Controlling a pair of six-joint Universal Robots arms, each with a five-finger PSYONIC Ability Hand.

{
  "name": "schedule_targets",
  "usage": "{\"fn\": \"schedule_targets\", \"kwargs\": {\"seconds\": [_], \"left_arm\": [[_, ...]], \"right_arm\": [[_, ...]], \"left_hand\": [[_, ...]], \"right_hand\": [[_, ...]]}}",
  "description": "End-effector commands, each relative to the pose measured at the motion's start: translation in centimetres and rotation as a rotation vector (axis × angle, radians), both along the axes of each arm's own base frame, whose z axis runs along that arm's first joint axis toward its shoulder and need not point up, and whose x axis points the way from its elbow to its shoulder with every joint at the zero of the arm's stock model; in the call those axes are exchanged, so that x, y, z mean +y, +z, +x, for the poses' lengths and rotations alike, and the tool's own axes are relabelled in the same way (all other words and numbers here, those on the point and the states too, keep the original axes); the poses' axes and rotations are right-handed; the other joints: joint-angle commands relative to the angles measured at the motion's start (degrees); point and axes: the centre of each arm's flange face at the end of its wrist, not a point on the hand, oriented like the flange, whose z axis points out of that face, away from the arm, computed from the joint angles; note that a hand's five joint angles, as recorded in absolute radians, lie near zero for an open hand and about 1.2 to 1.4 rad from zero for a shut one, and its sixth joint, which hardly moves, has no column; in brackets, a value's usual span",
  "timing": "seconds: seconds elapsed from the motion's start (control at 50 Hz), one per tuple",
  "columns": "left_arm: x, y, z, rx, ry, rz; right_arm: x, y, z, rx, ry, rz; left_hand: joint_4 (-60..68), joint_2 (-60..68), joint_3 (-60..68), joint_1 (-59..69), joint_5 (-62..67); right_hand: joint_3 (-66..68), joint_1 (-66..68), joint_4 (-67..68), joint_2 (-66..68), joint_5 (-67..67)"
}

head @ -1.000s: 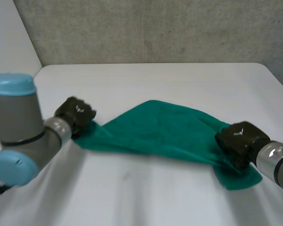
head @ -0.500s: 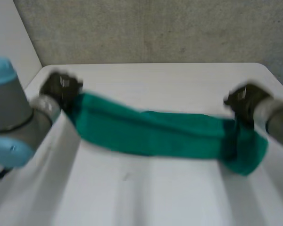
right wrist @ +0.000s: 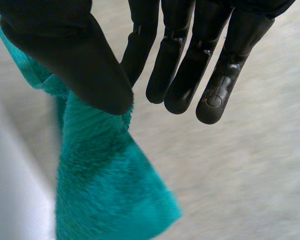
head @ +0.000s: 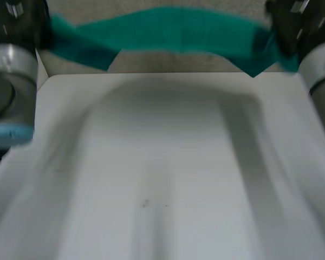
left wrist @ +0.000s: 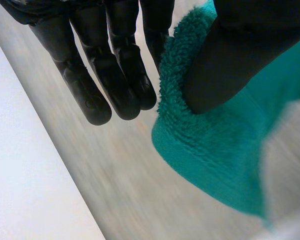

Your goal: Fold the towel.

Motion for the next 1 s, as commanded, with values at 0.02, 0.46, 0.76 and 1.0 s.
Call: {"fn": "schedule_targets", "kwargs": {"seconds": [0.02, 0.46, 0.76, 1.0], "left_arm": [[3.4, -10.6, 1.0, -0.021, -0.076, 0.338], [6.9, -15.5, 5.1, -0.323, -0.011, 0.605], [10.4, -12.7, 1.2, -0.568, -0.171, 0.455], [11.0, -15.1, 2.2, -0.635, -0.113, 0.605]], "right_arm": [[2.0, -11.2, 0.2, 0.120, 0.084, 0.333], [3.4, -17.6, -0.7, 0.182, 0.055, 0.544], [4.2, -18.3, -0.9, 0.189, 0.060, 0.567], [4.5, -18.8, -1.1, 0.193, 0.060, 0.582]], "left_hand": [[11.53, 11.34, 11.69, 16.30, 14.90], [-33.34, -33.53, -33.18, -28.58, -29.97], [-48.50, -48.69, -48.34, -43.74, -45.13], [-44.96, -45.16, -44.81, -40.20, -41.60]], "right_hand": [[12.22, 25.26, 11.72, 12.32, 13.22], [12.22, 25.26, 11.72, 12.32, 13.22], [12.22, 25.26, 11.72, 12.32, 13.22], [12.22, 25.26, 11.72, 12.32, 13.22]]}}
